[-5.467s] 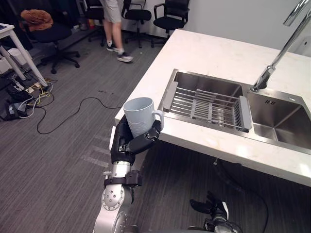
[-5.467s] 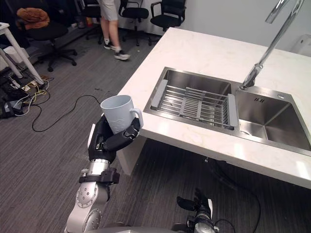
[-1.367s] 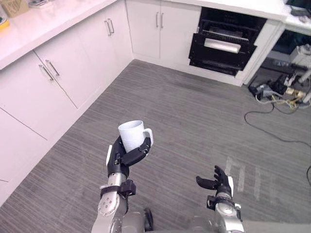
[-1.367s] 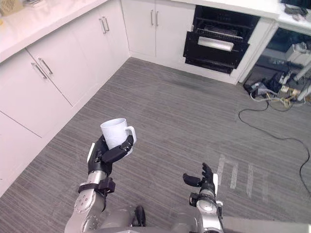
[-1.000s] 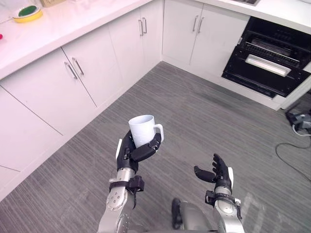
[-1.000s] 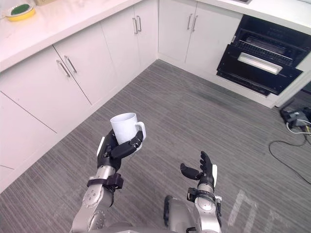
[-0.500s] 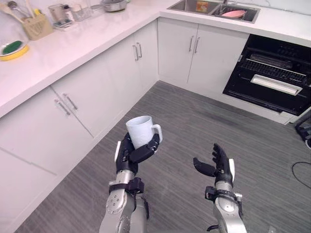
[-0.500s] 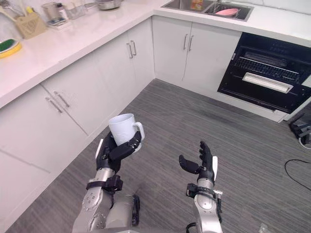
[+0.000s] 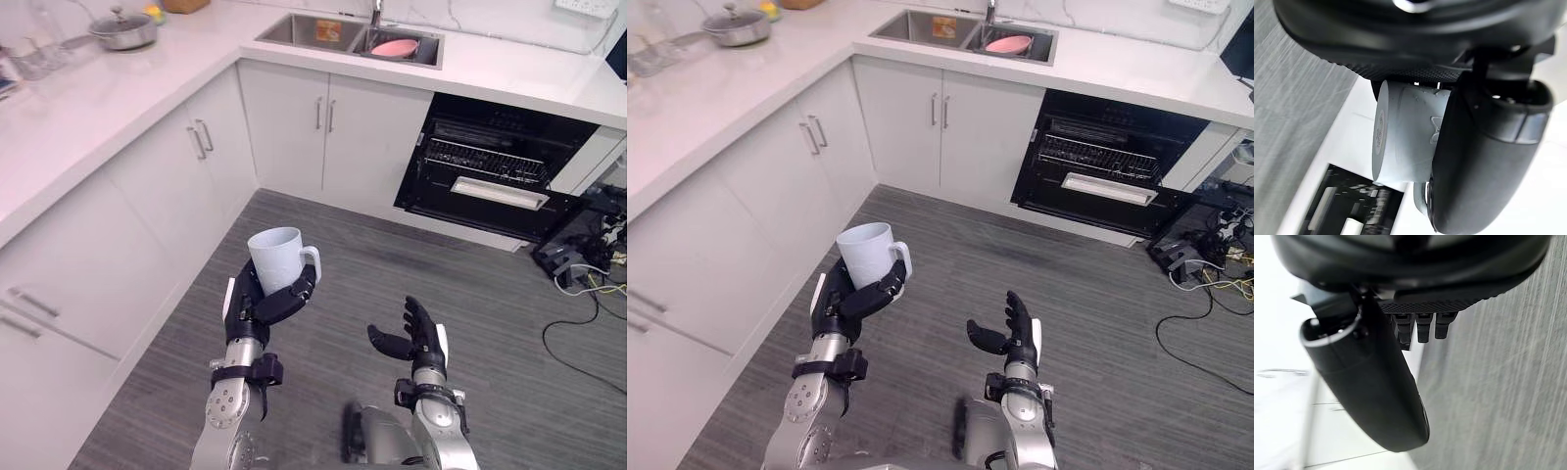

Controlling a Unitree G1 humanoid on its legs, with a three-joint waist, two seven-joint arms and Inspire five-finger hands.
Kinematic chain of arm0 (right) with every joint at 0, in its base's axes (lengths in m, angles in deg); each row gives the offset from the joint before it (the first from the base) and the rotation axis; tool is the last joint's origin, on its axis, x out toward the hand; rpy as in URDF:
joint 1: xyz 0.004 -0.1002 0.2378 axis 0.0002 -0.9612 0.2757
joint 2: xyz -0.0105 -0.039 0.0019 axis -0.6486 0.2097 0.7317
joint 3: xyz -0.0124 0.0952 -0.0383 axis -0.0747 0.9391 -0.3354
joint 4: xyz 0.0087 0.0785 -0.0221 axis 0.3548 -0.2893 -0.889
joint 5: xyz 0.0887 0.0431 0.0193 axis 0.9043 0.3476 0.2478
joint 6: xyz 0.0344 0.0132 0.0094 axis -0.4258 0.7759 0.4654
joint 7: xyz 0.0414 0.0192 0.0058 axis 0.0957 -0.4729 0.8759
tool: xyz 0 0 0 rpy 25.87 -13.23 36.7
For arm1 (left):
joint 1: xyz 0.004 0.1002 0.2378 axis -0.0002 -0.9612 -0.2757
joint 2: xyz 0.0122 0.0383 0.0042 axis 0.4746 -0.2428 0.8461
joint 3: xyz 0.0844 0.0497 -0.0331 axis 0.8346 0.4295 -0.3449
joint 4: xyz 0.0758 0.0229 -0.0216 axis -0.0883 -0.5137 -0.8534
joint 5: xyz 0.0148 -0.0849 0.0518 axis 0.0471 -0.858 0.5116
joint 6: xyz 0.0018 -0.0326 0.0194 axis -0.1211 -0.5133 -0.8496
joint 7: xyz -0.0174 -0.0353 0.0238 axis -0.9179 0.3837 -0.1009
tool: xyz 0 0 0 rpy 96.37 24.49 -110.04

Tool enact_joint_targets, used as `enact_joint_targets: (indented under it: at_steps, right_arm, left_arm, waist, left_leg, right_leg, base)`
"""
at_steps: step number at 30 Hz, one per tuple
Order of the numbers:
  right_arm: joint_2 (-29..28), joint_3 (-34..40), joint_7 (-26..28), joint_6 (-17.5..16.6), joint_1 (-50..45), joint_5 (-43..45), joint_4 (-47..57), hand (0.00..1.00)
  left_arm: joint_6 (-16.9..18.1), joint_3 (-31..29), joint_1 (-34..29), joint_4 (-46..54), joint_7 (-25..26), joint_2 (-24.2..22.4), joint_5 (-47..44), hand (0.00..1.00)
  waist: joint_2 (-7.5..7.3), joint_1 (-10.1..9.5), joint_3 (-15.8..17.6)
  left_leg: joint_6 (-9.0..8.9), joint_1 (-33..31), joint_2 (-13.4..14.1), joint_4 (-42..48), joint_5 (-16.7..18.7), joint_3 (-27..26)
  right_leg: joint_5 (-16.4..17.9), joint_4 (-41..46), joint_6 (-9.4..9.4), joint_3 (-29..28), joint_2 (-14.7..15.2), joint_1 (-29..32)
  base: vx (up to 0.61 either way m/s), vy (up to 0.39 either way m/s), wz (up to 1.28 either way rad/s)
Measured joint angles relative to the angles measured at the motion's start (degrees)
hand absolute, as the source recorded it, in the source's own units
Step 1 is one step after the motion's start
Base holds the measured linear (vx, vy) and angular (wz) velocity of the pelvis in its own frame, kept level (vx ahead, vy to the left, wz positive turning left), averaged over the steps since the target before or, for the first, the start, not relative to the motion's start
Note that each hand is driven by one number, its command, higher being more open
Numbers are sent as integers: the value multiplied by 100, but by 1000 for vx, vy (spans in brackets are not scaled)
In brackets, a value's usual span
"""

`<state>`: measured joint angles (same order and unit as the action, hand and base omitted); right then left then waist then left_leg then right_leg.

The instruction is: Walk over to the sink, pick up the cup, carry it to the dishwasher, place the cup inside the dishwasher, then close the dishwasher door

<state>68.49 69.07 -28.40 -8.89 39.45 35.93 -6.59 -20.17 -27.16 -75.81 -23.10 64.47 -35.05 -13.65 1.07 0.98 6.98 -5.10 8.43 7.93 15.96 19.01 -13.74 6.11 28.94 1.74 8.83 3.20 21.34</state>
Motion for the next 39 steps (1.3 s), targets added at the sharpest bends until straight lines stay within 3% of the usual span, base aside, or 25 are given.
enact_joint_targets:
  at_steps: [3, 4, 5, 7, 9, 12, 13, 14, 15, 17, 19, 21, 22, 23, 26, 27, 29, 30, 31, 32, 34, 36, 37, 38, 39]
  right_arm:
    - [-15, 54, -1, 6, -124, 15, 101, 90]
    - [-53, -7, -21, 2, -328, 27, 468, 90]
    - [-34, -59, -55, -25, -405, 40, 807, 90]
    - [-38, -71, -78, -111, -399, 58, 1148, 90]
    - [-28, -75, -89, -222, -359, 56, 1400, 90]
    - [-15, -21, -100, -223, -312, 56, 1339, 90]
    - [37, 7, -119, -221, -260, 56, 1215, 90]
    - [65, 70, -133, -221, -188, 55, 1050, 90]
    - [87, 104, -140, -204, -125, 55, 854, 90]
    - [39, 100, -170, -94, -69, 55, 675, 90]
    - [-95, 83, -115, -89, -69, 51, 683, 90]
    - [-230, 80, -70, -90, -80, 35, 687, 90]
    - [-296, 50, -57, -90, -110, 2, 693, 90]
    - [-297, 7, -46, -91, -155, -22, 710, 90]
    - [-299, -62, -32, -90, -192, -50, 741, 90]
    - [-298, -97, -27, -90, -192, -50, 859, 90]
    - [-295, -147, -23, -99, -170, -50, 929, 90]
    - [-296, -170, -4, -100, -165, -50, 911, 90]
    - [-297, -173, -3, -99, -169, -49, 892, 90]
    - [-219, -153, -9, -94, -164, -51, 825, 90]
    - [-23, -151, -7, -61, -124, -51, 819, 90]
    - [-11, -142, -24, -43, -144, -50, 847, 90]
    - [-25, -178, -33, -36, -259, -50, 980, 90]
    - [-23, -202, -71, -43, -408, -51, 1265, 90]
    - [-28, -214, -88, -44, -427, -50, 1384, 90]
  left_arm:
    - [-102, 0, 8, -128, 2, -212, -1, 30]
    - [-98, 24, -20, -98, -27, -208, 0, 30]
    - [-81, 23, -71, 1, -77, -207, -1, 30]
    - [-79, -2, -140, 170, -109, -206, -1, 30]
    - [-63, -118, -334, 383, -132, -208, -1, 30]
    - [-64, -260, -430, 378, -125, -219, -1, 30]
    - [-65, -309, -462, 369, -124, -222, -1, 30]
    - [-65, -337, -466, 356, -123, -220, -1, 30]
    - [-68, -345, -484, 321, -114, -220, 0, 30]
    - [-72, -431, -424, 332, -79, -207, -1, 30]
    - [-91, -433, -467, 332, -65, -152, 0, 30]
    - [-112, -414, -518, 334, -62, -88, 2, 30]
    - [-112, -408, -534, 350, -57, -2, 5, 30]
    - [-112, -399, -536, 374, -41, 28, 45, 30]
    - [-109, -326, -541, 475, 8, 33, 104, 30]
    - [-107, -260, -539, 542, 7, 31, 104, 30]
    - [-82, -224, -523, 555, -1, 31, 103, 30]
    - [-81, -222, -487, 526, -3, 36, 103, 30]
    - [-79, -225, -474, 513, -2, 48, 103, 30]
    - [-54, -205, -362, 268, -10, 17, 104, 30]
    - [-68, -201, -285, 16, -11, -153, 106, 30]
    - [-132, -232, -241, -85, -4, -220, 105, 30]
    - [-151, -228, -268, -81, -11, -220, 103, 30]
    - [-148, -202, -288, -29, -28, -214, 103, 30]
    - [-135, -192, -310, 22, -52, -214, 103, 30]
  waist:
    - [118, 23, 103]
    - [136, -15, 142]
    - [160, -93, 153]
    - [170, -191, 161]
    - [140, -403, 153]
    - [130, -455, 155]
    - [121, -460, 150]
    - [105, -483, 160]
    - [123, -508, 112]
    - [-66, -482, 117]
    - [-143, -508, 124]
    - [-175, -508, 145]
    - [-215, -472, 135]
    - [-213, -418, 136]
    - [-227, -324, 128]
    - [-226, -262, 124]
    - [-219, -176, 108]
    - [-278, -139, 62]
    - [-348, -136, 19]
    - [-212, -86, -1]
    - [38, -95, -23]
    - [112, -79, 36]
    - [118, -86, 112]
    - [150, -165, 131]
    - [152, -188, 132]
  left_leg:
    - [-127, -352, 385, 1505, -426, 387]
    - [-150, -864, 598, 2949, -894, 525]
    - [-122, -1374, 730, 3990, -803, 543]
    - [-26, -1963, 775, 4475, -600, 499]
    - [277, -2524, 742, 3675, -243, 343]
    - [256, -2665, 460, 2345, -273, 413]
    - [227, -2697, 215, 1441, -469, 568]
    - [226, -2689, 71, 1022, -952, 645]
    - [348, -2542, -68, 839, -1504, 628]
    - [628, -2680, -257, 1316, -1069, 437]
    - [675, -2543, -292, 1528, -659, 235]
    - [728, -2124, -344, 1394, -427, -6]
    - [748, -1819, -405, 1256, -306, -130]
    - [767, -1537, -418, 1163, -181, -209]
    - [784, -1005, -409, 934, 55, -355]
    - [705, -784, -368, 823, 153, -433]
    - [559, -636, -276, 769, 226, -472]
    - [361, -465, -225, 684, 308, -500]
    - [281, -414, -235, 648, 353, -501]
    - [131, -304, -123, 624, 449, -347]
    - [71, -267, 136, 704, 348, -124]
    - [85, -456, 367, 1609, 50, 43]
    - [118, -773, 571, 2824, -514, 222]
    - [87, -1150, 704, 3859, -816, 336]
    - [118, -1347, 756, 4223, -786, 375]
  right_leg:
    - [281, -234, 160, 252, -211, -677]
    - [367, -562, 163, 281, -263, -1200]
    - [443, -842, 136, 238, -323, -1589]
    - [551, -1094, 128, 171, -345, -1940]
    - [797, -1206, 64, -13, -281, -2321]
    - [993, -1228, -134, -141, -85, -2583]
    - [1083, -1240, -313, -201, 70, -2676]
    - [1146, -1245, -462, -289, 175, -2745]
    - [1173, -1306, -520, -438, 261, -2809]
    - [1068, -1531, -643, -732, 526, -2935]
    - [1052, -1201, -677, -921, 621, -2875]
    - [962, 224, -865, -1063, 768, -2354]
    - [889, 1388, -1044, -1107, 888, -1840]
    - [910, 2242, -1005, -1073, 892, -1414]
    - [1069, 2736, -727, -660, 857, -711]
    - [1192, 2436, -515, -385, 766, -348]
    - [1225, 1758, -395, -82, 637, -83]
    - [1004, 864, -225, 110, 471, 70]
    - [712, 401, -154, 153, 386, 63]
    - [125, 195, 64, 239, 242, -89]
    - [203, -37, 181, 315, -70, -283]
    - [264, -290, 271, 347, -271, -678]
    - [286, -610, 306, 315, -372, -1213]
    - [305, -925, 315, 220, -446, -1675]
    - [325, -1062, 318, 158, -465, -1832]
  base:
    - [498, -151, 20]
    - [431, -85, 6]
    - [401, -50, -3]
    - [274, 19, -15]
    - [368, 131, -33]
    - [313, 191, -23]
    - [384, 298, -21]
    - [415, 356, -35]
    - [530, 424, -27]
    - [487, 406, -15]
    - [368, 324, -40]
    - [330, 250, -57]
    - [313, 161, -48]
    - [308, 127, -42]
    - [316, 27, -33]
    - [326, -45, -21]
    - [361, -77, -15]
    - [422, -104, -9]
    - [569, -137, 4]
    - [423, -79, 6]
    - [501, -92, -11]
    - [565, -154, -19]
    - [493, -93, -27]
    - [370, -27, -36]
    - [300, 21, -42]
